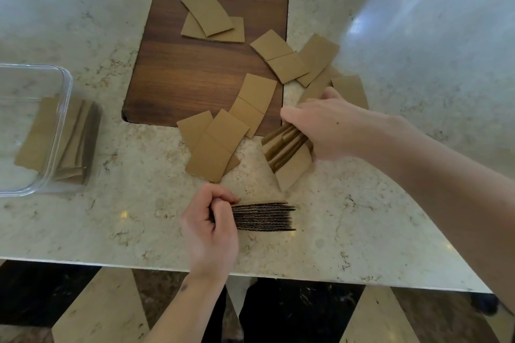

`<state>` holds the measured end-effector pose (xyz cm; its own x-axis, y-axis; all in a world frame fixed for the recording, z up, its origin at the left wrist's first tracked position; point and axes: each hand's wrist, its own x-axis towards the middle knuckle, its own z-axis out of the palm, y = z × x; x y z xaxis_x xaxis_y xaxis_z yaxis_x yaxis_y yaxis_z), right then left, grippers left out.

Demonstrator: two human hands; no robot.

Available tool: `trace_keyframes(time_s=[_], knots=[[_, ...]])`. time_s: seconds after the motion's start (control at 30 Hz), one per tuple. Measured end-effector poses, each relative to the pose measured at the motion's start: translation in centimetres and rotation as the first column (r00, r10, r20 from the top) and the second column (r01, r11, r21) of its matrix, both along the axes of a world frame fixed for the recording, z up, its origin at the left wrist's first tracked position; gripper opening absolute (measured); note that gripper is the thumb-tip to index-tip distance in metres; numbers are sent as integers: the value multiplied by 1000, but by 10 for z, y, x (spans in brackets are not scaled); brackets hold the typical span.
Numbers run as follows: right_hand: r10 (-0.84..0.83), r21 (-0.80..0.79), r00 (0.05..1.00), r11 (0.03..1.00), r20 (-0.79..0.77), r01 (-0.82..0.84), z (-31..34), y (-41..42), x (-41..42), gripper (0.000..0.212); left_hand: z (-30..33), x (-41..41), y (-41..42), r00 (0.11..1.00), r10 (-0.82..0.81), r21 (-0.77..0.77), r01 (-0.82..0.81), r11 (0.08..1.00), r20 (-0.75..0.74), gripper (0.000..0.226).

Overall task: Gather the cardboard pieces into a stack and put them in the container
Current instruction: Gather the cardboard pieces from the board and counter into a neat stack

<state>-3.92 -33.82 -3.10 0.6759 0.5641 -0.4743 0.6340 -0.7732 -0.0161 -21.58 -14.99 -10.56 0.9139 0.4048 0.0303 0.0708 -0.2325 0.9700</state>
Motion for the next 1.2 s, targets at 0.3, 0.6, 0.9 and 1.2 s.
trace_keyframes(time_s=[0.3,0.6,0.9,1.2], knots=[[-277,437,959,856,-64,276,11,38,-95,30,-10,-3,1,990,-42,-152,62,986,134,47],[-291,258,948,913,-129,315,9,74,-131,38,-16,-8,6,981,-87,-122,109,986,171,44],[-566,634,774,495,-284,595,-4,38,-140,48,-5,-3,-1,999,-24,37,23,999,27,25],[-468,702,534,-346,-704,623,-48,56,-205,65,-5,-1,-5,996,51,-101,-44,994,70,19]])
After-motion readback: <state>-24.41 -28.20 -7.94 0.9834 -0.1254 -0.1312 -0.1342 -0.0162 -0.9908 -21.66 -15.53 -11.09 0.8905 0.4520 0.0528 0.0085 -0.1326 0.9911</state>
